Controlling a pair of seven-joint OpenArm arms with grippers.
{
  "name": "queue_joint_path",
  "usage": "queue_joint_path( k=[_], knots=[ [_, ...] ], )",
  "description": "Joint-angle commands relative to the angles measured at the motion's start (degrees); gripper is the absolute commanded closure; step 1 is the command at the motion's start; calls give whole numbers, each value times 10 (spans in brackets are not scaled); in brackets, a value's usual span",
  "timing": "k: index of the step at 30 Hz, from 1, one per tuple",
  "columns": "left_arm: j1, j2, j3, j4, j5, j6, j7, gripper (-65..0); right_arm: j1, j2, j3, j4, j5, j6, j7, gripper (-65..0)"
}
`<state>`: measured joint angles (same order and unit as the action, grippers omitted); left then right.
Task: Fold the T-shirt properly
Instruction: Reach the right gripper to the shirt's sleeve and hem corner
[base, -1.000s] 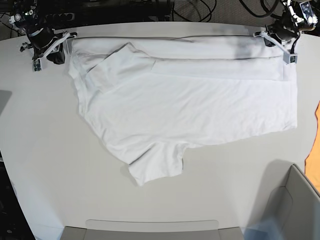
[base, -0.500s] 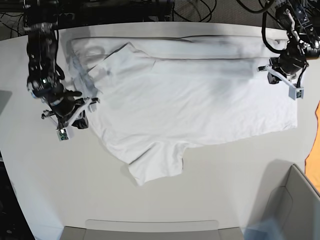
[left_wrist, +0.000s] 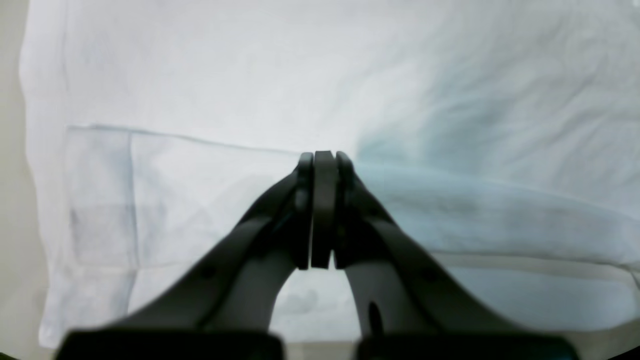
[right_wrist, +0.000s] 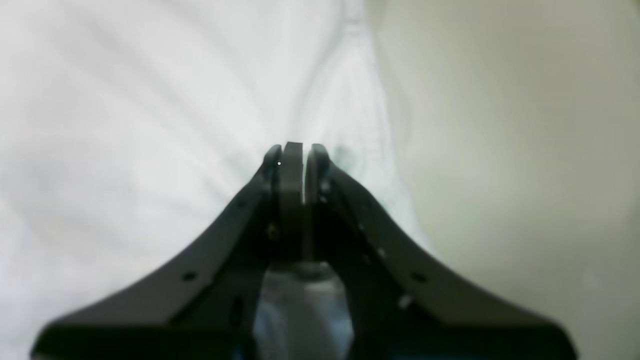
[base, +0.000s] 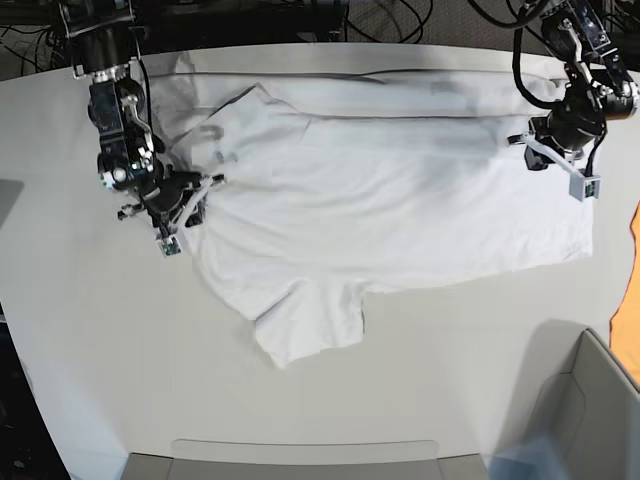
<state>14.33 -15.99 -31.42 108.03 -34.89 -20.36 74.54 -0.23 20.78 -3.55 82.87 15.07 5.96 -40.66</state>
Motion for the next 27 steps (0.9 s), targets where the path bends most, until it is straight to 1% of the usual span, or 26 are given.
queue_joint_path(
  k=[1, 3, 5, 8, 10, 12, 15, 17, 18, 21, 22, 25, 27],
  knots=[
    [-3, -9, -4, 9, -3, 0, -8, 0, -27, 11, 15, 28, -4, -1, -19, -26],
    [-7, -9, -4, 9, -3, 0, -9, 0, -74, 11, 52, 75, -4, -1, -23, -26],
    [-7, -8, -1, 9, -3, 0, -8, 0, -98, 11, 80, 103, -4, 0, -21, -26],
    [-8, -1, 0, 9, -4, 0, -7, 0, -102, 11, 98, 130, -4, 1, -18, -27],
    [-8, 2, 0, 9, -4, 0, -7, 0, -78, 12, 99, 148, -4, 1, -18, -46],
    [-8, 2, 0, 9, -4, 0, -7, 0, -46, 11, 100, 162, -4, 0, -18, -102],
    [-8, 3, 0, 9, -4, 0, -7, 0, 26, 7, 97, 153, -4, 1, -18, -226],
    [-8, 3, 0, 9, -4, 0, -7, 0, 88, 0, 85, 120, -4, 2, -18, -294],
    [-8, 3, 0, 9, -4, -1, -7, 0, 118, -1, 71, 97, -4, 2, -18, -305],
    [-8, 2, 0, 9, -4, -1, -7, 0, 220, -3, 21, -13, -4, 2, -17, -307],
    [-8, 3, 0, 9, -4, -1, -7, 0, 247, -10, 4, -56, -4, 2, -5, -307],
    [-7, 4, 0, 9, -4, -1, -7, 0, 324, -31, -50, -215, -5, 2, 87, -307],
    [-7, 4, 0, 9, -4, -1, -7, 0, 361, -42, -80, -309, -5, 2, 133, -307]
  ],
)
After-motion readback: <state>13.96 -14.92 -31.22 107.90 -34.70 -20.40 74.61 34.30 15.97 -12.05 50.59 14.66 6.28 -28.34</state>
